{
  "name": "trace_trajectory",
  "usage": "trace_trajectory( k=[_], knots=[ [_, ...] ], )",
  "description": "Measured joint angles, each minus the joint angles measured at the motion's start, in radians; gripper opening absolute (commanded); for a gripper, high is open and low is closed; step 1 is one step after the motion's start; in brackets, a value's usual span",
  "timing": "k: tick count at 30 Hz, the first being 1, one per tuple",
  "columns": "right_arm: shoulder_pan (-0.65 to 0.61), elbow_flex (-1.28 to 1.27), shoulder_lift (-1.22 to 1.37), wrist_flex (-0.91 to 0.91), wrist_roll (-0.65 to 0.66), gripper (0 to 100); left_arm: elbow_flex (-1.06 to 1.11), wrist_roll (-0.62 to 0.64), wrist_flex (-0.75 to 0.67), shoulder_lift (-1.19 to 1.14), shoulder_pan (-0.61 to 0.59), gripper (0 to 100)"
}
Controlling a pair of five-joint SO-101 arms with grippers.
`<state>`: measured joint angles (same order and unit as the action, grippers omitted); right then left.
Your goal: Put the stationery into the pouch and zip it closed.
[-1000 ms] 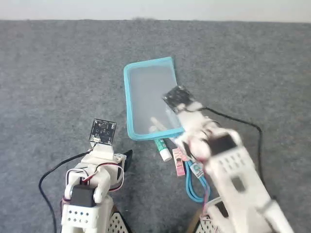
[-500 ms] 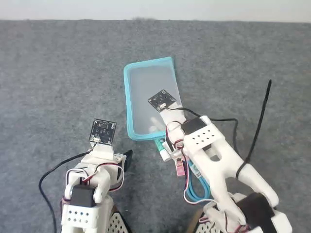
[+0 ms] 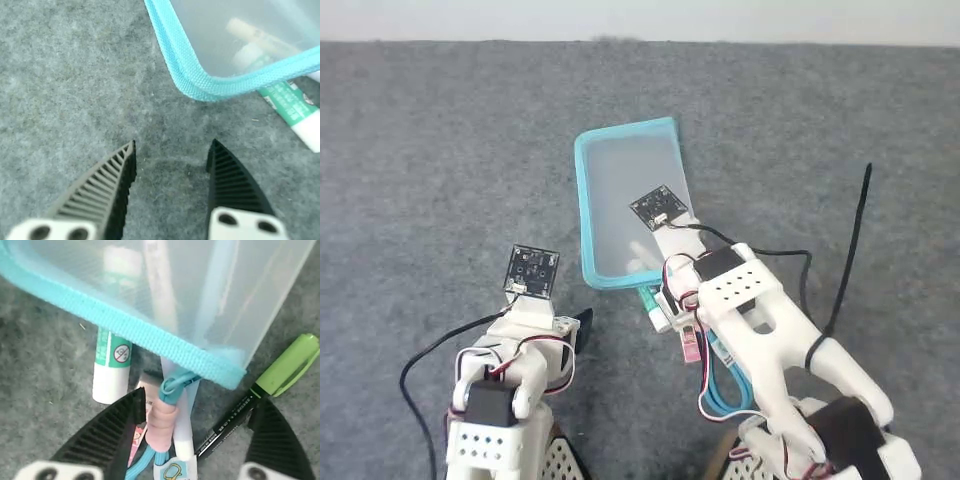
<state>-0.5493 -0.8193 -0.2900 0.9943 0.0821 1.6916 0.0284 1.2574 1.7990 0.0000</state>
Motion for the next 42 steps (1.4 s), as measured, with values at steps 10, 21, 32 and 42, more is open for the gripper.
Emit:
trace_trajectory(
  k=[10, 21, 32, 42],
  knots=[
    [-0.069, -0.046, 0.0, -0.025, -0.002, 19.1, 0.0, 0.0, 0.0, 0.0, 0.0, 22],
    [-0.071, -0.048, 0.0, -0.051, -0.002, 5.8, 0.0, 0.0, 0.0, 0.0, 0.0, 22],
    [0.061, -0.048, 0.0, -0.051, 0.003, 0.6, 0.0, 0.0, 0.0, 0.0, 0.0, 22],
    [0.091, 0.043, 0.0, 0.023, 0.055, 0.6, 0.0, 0.0, 0.0, 0.0, 0.0, 22]
  ],
)
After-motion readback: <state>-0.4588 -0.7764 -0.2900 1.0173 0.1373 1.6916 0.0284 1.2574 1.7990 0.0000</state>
